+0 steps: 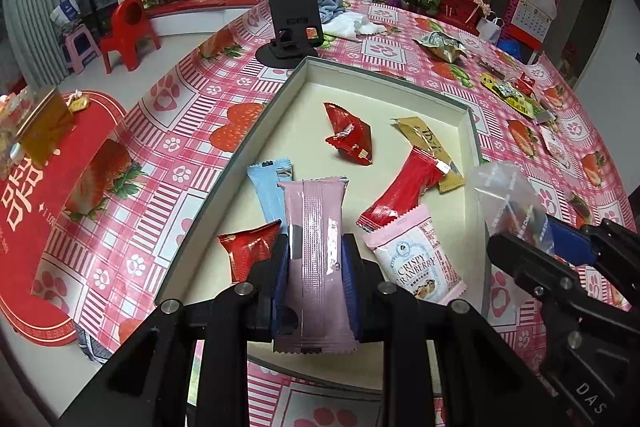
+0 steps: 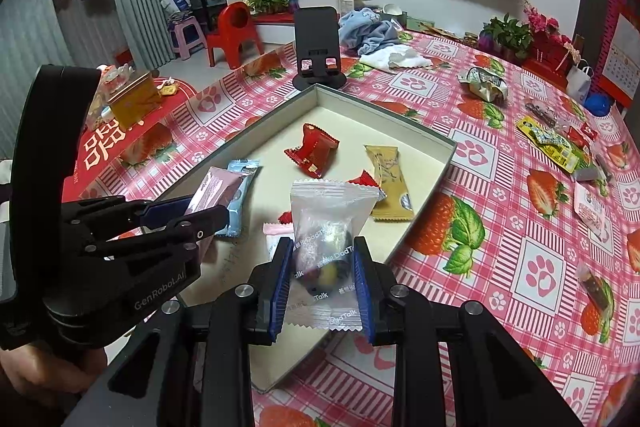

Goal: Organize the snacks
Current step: 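Lower the pink bar into the tray and open the left tool while the right tool lowers the clear bag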

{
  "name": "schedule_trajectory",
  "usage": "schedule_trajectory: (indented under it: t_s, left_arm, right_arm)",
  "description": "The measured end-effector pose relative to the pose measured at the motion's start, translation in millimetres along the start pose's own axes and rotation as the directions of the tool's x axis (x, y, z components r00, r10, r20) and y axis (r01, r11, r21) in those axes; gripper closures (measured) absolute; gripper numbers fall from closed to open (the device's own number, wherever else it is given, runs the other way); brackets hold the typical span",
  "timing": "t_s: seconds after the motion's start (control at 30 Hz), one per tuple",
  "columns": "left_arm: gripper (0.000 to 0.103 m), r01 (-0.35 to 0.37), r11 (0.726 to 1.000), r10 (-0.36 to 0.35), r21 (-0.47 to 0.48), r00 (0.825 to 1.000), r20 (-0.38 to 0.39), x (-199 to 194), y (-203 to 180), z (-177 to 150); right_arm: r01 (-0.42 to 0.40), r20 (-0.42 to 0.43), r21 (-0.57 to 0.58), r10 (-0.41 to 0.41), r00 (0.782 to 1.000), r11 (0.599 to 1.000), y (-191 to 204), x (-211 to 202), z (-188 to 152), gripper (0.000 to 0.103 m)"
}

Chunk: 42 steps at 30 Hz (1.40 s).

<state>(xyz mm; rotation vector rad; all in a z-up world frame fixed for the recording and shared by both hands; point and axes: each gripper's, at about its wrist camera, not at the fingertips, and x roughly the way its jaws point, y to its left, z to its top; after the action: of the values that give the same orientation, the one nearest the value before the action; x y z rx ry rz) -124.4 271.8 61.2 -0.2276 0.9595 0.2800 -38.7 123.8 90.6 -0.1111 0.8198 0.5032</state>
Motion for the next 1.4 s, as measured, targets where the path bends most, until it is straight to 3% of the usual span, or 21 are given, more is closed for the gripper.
schedule_trajectory:
  t_s: [0.67,0.93,1.23,1.4]
  left_arm:
    - [0.076,-0.01,1.0,0.01,0.01,1.0,-0.005,15,1,18]
    - [0.076,-0.008,0.998,0.009,0.062,1.0,-0.008,18,-5,17]
    - [0.076,0.018,1.0,-0.018,0.012,1.0,-0.011,16,3,19]
    - [0.076,0.011,0.999,-0.011,0.032,1.0,0.003,13,0,20]
  right_arm:
    - [-0.006,-0.018,0.041,0.006,1.0,0.999,-6,17,17,0.072]
    - [-0.003,-0.02,0.052,0.004,1.0,0.999,-6,18,17,0.072]
    - [0.006,-0.023,0.058,-0.004,1.0,0.998,-7,18,17,0.072]
    - [0.008,-0.017,0.062,-0.007,1.0,0.998,-9,16,17,0.072]
